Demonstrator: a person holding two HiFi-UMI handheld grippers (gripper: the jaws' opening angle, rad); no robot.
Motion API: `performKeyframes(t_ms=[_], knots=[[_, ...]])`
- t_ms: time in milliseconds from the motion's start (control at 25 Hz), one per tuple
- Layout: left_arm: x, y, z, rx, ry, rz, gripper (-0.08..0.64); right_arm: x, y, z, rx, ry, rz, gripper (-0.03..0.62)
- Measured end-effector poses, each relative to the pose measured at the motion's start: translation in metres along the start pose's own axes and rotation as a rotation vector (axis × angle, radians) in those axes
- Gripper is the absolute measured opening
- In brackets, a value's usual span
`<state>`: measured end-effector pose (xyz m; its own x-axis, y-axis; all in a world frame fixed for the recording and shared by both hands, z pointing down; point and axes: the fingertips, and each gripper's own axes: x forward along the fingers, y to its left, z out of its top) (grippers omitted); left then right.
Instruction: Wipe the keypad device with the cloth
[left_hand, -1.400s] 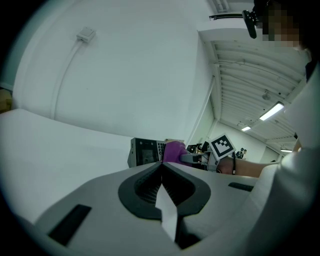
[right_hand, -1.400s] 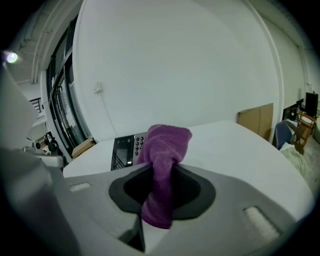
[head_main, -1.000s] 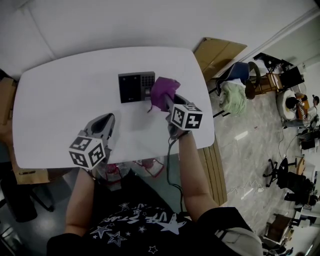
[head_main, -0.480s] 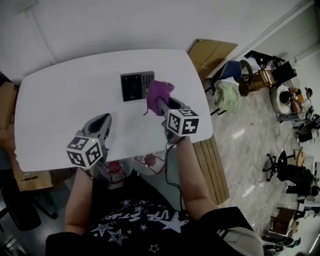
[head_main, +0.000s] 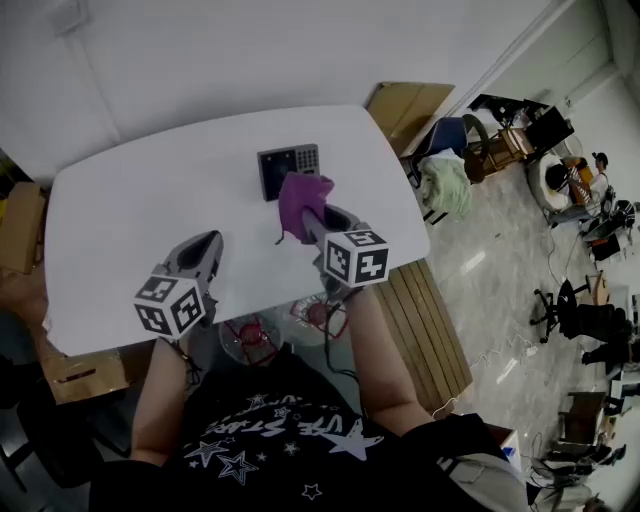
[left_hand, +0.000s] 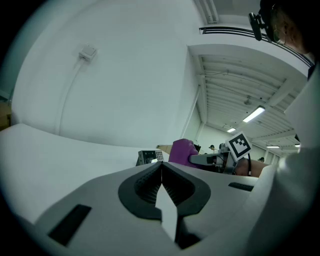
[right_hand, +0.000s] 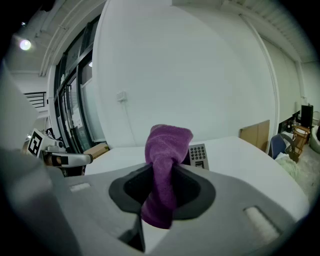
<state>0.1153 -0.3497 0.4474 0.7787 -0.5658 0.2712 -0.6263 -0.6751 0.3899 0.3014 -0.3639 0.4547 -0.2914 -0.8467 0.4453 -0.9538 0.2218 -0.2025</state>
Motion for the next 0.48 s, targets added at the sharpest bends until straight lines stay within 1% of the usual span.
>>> performKeyframes(t_ms=[280, 480], knots=[[-0.048, 0.01, -0.005, 0.019, -0.017, -0.045, 0.009, -0.009, 0.067, -0.017, -0.035, -0.003, 0.005, 0.098], [-0.096, 0.024, -0.009, 0.021, -0.014, -0.065, 0.009, -0.014, 0.126, -0.028, -0.043, 0.006, 0.006, 0.098]])
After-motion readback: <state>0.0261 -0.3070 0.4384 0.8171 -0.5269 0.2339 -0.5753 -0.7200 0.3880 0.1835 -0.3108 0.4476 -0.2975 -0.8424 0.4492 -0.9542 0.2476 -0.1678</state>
